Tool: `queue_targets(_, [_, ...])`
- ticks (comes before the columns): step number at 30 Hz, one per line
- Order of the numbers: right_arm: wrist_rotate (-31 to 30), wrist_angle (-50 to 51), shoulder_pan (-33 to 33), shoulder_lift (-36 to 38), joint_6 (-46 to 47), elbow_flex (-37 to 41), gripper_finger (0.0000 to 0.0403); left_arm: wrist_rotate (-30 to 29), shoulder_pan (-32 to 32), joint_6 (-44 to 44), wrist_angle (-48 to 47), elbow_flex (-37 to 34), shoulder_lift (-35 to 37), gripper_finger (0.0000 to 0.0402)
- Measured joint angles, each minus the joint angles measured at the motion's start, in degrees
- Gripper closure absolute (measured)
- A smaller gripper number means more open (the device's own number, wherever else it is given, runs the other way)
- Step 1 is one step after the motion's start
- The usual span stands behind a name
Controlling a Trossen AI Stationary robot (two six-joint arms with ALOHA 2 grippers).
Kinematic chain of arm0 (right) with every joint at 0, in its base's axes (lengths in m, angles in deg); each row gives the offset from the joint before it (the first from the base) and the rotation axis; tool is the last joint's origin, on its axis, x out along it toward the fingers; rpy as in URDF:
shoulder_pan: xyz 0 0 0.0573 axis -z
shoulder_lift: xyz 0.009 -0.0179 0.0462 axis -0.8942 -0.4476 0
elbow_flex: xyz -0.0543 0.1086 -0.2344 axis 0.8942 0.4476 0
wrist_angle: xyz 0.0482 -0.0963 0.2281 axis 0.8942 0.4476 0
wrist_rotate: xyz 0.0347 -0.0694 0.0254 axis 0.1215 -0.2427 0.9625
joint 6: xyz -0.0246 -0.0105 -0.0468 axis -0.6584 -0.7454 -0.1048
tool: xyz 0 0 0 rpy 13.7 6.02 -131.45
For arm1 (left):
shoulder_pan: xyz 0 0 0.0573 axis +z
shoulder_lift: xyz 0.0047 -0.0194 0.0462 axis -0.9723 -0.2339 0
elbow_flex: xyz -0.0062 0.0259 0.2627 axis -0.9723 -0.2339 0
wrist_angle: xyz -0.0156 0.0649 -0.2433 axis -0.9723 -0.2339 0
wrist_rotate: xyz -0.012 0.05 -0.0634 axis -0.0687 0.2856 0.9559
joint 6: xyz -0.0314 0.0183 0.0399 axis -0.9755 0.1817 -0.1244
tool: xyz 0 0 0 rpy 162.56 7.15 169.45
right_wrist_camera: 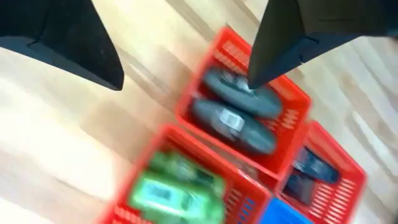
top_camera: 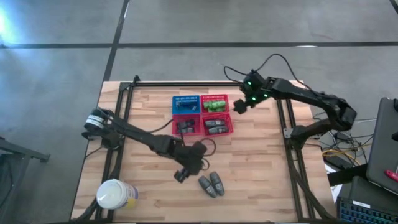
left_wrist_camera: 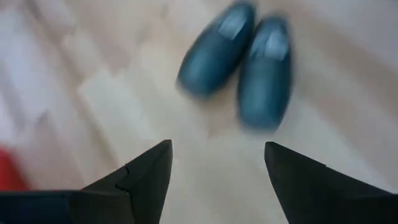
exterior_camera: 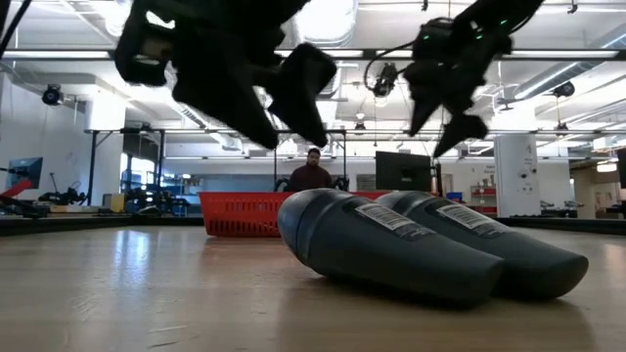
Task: Pick & Place Travel size toiletries
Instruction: Put the deodorant into the bottom right red bin
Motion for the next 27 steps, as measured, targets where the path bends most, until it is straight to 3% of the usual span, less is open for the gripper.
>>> queue_targets(3, [-1.2, 2.2, -0.8, 5.4, 0.9, 3.2, 0.0045, 2.9, -1.5, -2.3, 4.3, 1.0, -2.2, 0.0142])
queue_targets(14, [-3.1, 1.8, -3.3, 21.4, 8.7, 15.9, 0.0035, 7.1, -5.1, -10.2, 1.2, 11.8, -15.1, 0.0142])
queue_targets(22, [-3.3, 1.6, -5.5, 26.2, 10.5, 19.3, 0.0035, 7.7, -4.9, -12.7, -8.9, 19.1, -21.6, 0.0147])
queue_targets(27, [-3.2, 1.2, -6.7, 26.1, 10.5, 19.4, 0.0035, 8.4, -4.9, -13.5, -9.6, 19.5, -22.0, 0.0185])
